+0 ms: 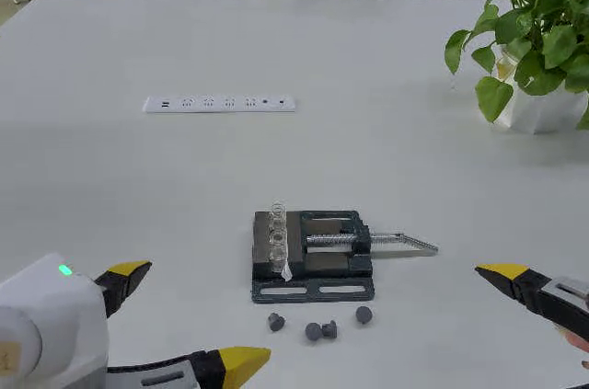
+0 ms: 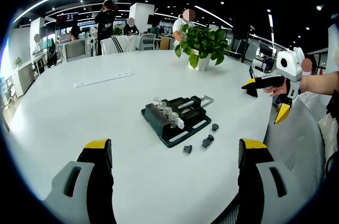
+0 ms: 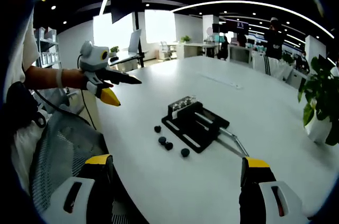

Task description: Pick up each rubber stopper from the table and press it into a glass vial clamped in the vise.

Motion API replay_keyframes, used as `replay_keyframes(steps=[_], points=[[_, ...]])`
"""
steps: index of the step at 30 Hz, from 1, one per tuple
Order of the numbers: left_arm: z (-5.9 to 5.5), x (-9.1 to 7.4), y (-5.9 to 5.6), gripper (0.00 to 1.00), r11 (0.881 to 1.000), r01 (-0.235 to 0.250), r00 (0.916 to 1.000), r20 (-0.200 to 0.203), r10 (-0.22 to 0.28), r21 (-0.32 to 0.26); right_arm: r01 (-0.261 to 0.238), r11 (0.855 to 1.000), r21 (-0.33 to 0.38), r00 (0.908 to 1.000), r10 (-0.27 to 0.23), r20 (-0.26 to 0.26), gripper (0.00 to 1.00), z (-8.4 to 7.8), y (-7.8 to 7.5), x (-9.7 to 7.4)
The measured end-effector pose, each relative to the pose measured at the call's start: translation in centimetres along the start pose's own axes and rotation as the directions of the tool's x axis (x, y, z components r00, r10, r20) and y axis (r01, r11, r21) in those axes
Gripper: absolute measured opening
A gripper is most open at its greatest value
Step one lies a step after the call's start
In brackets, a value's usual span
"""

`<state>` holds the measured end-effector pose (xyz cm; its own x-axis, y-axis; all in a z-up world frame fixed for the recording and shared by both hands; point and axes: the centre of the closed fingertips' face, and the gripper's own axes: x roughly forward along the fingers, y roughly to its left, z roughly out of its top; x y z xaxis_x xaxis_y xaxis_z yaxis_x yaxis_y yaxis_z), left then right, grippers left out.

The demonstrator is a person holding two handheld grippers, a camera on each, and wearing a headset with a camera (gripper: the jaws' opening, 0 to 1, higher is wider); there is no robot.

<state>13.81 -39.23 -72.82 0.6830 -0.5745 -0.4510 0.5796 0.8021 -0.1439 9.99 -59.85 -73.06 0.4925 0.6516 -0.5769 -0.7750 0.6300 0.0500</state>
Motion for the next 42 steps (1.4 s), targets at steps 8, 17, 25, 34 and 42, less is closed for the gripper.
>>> replay_keyframes(steps=[8, 17, 25, 34, 42], points=[[-0.1, 0.1, 0.5, 0.99, 1.0, -0.002, 1.0, 0.001, 0.002, -0.003, 0.018, 1.0, -0.004, 0.9998, -0.018, 0.002, 0.99, 0.0, -1.2, 0.1], [-0.5, -0.2, 0.3, 0.99, 1.0, -0.008, 1.0, -0.005, 0.008, -0.005, 0.019, 1.0, 0.001, 0.9998, -0.019, -0.011, 0.99, -0.9, -1.0, -0.2], [-0.6, -0.5, 0.1, 0.99, 1.0, -0.01, 0.9999, -0.01, 0.01, -0.004, 0.008, 1.0, -0.012, 0.9984, -0.009, -0.055, 0.99, -1.6, -1.3, -0.6], [-0.8, -0.9, -0.6, 0.99, 1.0, -0.008, 0.9998, -0.018, 0.009, 0.006, -0.071, 0.993, -0.096, 0.9804, 0.052, -0.19, 0.95, -2.1, -2.0, -0.4], [-0.5, -1.0, -0.7, 0.99, 1.0, -0.013, 0.9999, -0.008, 0.013, 0.012, -0.153, 0.972, -0.18, 0.9626, 0.105, -0.25, 0.88, -1.0, -2.3, 1.1]])
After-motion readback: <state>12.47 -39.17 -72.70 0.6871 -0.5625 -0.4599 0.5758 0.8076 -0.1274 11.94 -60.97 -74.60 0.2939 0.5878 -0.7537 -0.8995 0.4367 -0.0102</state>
